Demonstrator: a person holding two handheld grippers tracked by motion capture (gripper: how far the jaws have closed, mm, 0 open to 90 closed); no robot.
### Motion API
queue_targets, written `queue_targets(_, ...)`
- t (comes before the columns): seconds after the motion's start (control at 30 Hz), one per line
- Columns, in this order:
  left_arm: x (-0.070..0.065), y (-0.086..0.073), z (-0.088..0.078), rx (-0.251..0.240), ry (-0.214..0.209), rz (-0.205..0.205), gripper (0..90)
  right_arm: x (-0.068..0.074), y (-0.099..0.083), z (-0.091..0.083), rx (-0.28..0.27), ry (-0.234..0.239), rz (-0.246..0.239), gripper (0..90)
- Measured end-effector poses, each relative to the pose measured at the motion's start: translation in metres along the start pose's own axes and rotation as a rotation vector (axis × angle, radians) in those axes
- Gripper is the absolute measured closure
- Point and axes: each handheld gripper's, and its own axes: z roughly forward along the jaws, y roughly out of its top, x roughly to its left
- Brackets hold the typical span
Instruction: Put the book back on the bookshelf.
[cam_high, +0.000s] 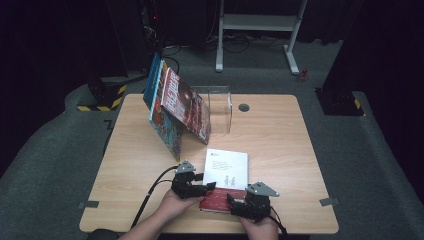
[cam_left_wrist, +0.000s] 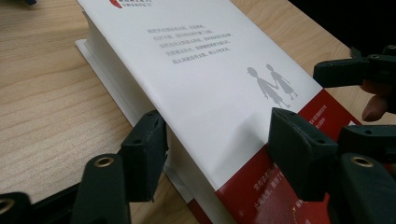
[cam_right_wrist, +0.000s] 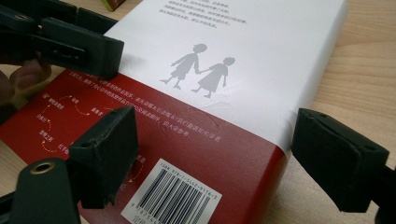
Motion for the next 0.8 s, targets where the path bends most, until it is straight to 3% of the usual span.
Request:
queue_targets(0.47, 0.002, 0.002, -0.006, -0.049, -0.020, -0.008, 49.4, -0.001, 0.000, -0.001, -0.005, 0.007, 0.031, 12.2)
queue_targets(0.53, 0.003, 0.002, -0.005, -0.045, -0.024, -0.013, 49.4, -0.001, 0.000, -0.001, -0.007, 0.003, 0.029, 12.0)
queue_targets(0.57, 0.005, 0.002, -0.002, -0.023, -0.033, -0.043, 49.3, 0.000, 0.000, -0.001, -0.005, -0.004, 0.023, 12.0)
queue_targets(0.63, 0.009, -0.001, 0.002, -0.001, -0.045, -0.066, 48.6, 0.003, -0.001, 0.000, -0.005, -0.024, 0.005, 12.1)
queue_targets(0.7, 0.009, -0.003, 0.004, -0.006, -0.053, -0.054, 43.0, 0.004, -0.001, 0.000, -0.003, -0.036, -0.002, 12.1)
queue_targets(0.8, 0.010, -0.004, 0.005, -0.013, -0.057, -0.059, 42.5, 0.003, -0.001, 0.000, 0.000, -0.030, 0.002, 12.0)
